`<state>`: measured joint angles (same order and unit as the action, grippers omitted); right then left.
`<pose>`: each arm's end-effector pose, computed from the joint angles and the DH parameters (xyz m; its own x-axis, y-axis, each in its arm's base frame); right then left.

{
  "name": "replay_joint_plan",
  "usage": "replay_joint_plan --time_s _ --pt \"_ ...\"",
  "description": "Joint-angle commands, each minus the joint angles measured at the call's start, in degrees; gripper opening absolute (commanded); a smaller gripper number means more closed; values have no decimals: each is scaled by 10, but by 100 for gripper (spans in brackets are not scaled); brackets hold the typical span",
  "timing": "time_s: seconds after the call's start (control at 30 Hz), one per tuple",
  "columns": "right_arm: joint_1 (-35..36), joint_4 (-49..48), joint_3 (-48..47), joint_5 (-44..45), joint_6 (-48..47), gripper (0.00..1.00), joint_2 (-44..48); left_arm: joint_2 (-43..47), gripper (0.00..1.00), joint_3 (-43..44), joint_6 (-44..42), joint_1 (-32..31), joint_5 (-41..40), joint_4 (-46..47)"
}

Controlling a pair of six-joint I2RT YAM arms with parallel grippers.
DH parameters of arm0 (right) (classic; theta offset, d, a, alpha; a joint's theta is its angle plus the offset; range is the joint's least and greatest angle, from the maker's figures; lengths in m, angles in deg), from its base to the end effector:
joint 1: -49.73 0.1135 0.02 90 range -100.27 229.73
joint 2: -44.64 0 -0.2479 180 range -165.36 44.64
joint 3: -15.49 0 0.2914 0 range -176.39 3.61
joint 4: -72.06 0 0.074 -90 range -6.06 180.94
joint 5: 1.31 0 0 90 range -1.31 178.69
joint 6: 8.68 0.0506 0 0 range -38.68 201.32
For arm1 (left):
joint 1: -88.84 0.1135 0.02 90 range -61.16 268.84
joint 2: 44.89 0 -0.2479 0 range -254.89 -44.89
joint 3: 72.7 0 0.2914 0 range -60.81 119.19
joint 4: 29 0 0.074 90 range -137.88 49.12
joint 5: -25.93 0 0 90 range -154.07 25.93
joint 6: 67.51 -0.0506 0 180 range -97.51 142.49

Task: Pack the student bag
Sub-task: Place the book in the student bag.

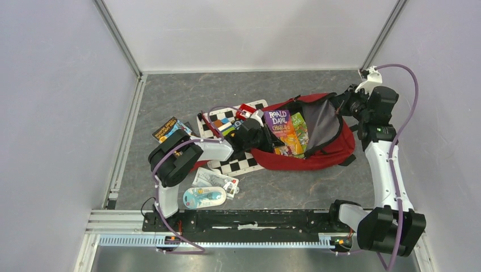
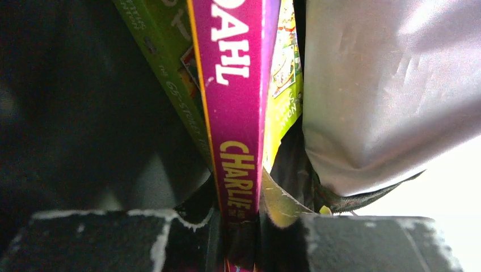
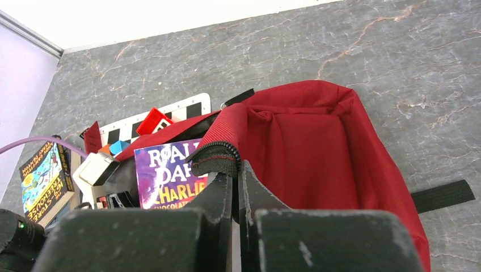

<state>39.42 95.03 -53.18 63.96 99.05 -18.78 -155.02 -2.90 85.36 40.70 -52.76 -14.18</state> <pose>0.3122 -0.0353 0.3254 -0.3551 0.3457 -0.8685 -0.1274 0.9025 0.4114 0.2856 -0.3336 0.1044 -0.8861 -0.3188 -0.3364 0.1311 0.5237 -0.8417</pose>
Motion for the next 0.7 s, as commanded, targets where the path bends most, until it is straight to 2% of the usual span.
replay_joint_plan --time_s 0.0,0.13,0.37,0.53,0.63,0.67 --pt "11 -44 -34 23 7 0 5 -14 2 50 10 -29 -28 -42" --pt "45 -47 -28 49 6 0 0 -56 2 103 17 -35 -17 -48" --pt "127 -51 -19 100 6 0 -12 -126 2 194 14 -42 -48 -55" --pt "151 -55 -13 126 9 0 -20 -168 2 247 2 -48 -42 -70" --pt "152 -48 -11 146 1 0 -20 -158 12 241 -24 -48 -63 -94" --pt "151 -45 -11 152 -4 0 -20 -152 19 239 -35 -47 -70 -105"
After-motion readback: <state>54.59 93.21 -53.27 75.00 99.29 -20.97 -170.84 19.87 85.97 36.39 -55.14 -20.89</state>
